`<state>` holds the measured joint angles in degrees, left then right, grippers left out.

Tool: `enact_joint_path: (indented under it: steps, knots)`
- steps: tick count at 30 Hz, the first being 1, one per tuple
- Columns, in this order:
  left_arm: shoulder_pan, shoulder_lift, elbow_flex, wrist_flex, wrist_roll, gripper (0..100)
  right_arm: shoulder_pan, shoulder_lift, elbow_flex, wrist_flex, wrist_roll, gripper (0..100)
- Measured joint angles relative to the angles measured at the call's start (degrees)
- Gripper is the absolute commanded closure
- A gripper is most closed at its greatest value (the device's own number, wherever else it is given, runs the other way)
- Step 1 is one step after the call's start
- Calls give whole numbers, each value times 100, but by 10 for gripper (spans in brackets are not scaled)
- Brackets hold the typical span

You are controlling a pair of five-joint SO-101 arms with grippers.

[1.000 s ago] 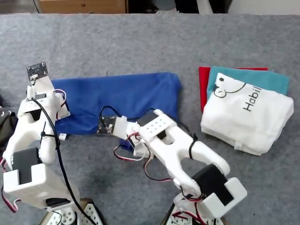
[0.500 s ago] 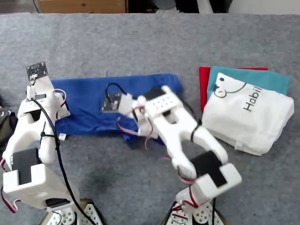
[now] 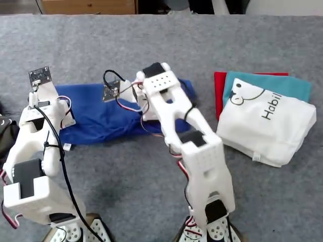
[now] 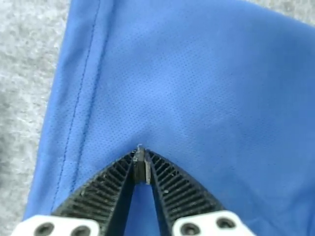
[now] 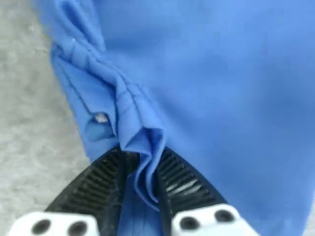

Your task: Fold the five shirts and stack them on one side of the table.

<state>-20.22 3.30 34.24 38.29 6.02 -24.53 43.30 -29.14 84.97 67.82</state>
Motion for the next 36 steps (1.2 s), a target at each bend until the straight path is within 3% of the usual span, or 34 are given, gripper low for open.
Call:
enact_joint_path:
  steps: [6, 14, 17, 19, 22, 26, 31, 36]
  knots:
    - [0, 0, 0, 0, 0, 970, 0, 932, -2057, 1116, 18, 824]
    - [0, 0, 0, 0, 0, 970, 35, 1187, -3701, 1556, -369, 822]
    - [0, 0, 0, 0, 0, 970, 35, 1187, -4132, 1565, -870, 857]
    - [0, 0, 0, 0, 0, 970, 35, 1187, -4273, 1574, -1424, 988]
    - [0, 0, 0, 0, 0, 970, 141, 1187, -4290, 1574, -2189, 983]
    - [0, 0, 0, 0, 0, 970, 475, 624, -3675, 1574, -2743, 986]
    - [0, 0, 0, 0, 0, 970, 1011, -870, -1776, 1556, -2778, 985]
    - [0, 0, 0, 0, 0, 970, 1081, -1310, 431, 273, -3068, 984]
